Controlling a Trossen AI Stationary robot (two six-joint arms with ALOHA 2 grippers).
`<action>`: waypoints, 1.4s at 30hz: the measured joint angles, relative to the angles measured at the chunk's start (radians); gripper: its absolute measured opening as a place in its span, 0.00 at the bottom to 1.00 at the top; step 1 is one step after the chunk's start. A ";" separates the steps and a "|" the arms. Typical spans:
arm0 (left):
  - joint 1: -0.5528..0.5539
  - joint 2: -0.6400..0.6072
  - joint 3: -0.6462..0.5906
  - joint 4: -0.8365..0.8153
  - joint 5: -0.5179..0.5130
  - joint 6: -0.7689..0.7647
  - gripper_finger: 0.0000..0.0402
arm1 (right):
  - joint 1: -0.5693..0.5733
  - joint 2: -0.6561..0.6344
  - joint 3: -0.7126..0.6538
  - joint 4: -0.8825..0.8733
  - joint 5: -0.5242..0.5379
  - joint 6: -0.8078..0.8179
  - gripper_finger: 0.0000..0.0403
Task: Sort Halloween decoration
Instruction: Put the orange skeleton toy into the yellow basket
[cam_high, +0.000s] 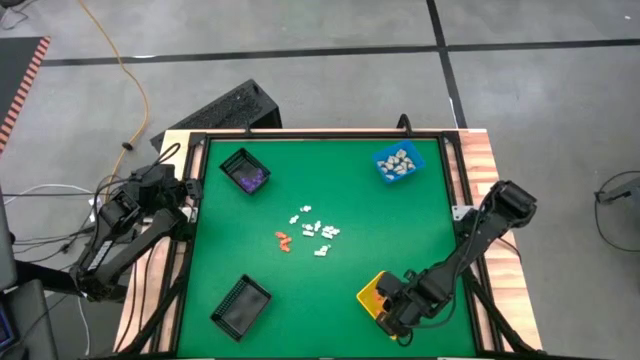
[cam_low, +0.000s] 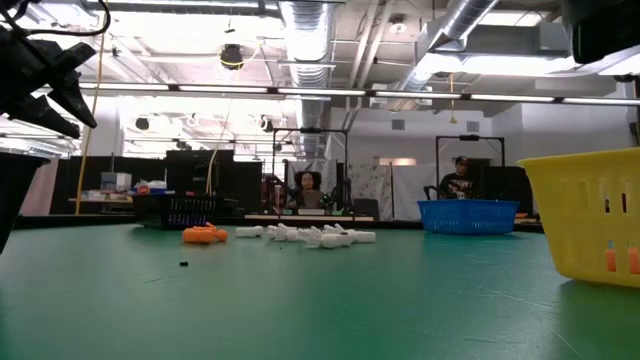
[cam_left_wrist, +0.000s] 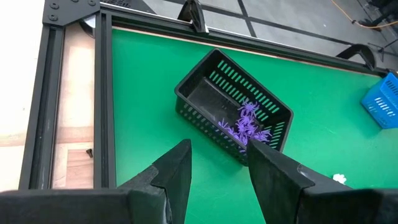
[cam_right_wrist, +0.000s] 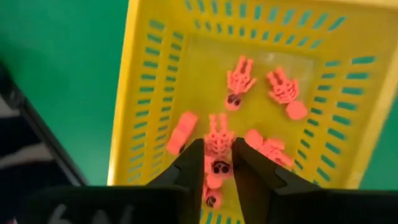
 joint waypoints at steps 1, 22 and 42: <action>0.000 0.000 0.000 0.000 0.000 0.000 0.36 | -0.006 0.000 0.000 0.005 -0.028 -0.023 0.28; 0.000 0.000 0.000 0.000 0.008 0.004 0.36 | -0.482 -0.143 0.155 0.137 -0.038 -0.787 0.46; 0.000 0.000 0.000 0.000 0.012 0.008 0.36 | -0.707 0.342 0.554 0.348 -0.202 -1.530 0.46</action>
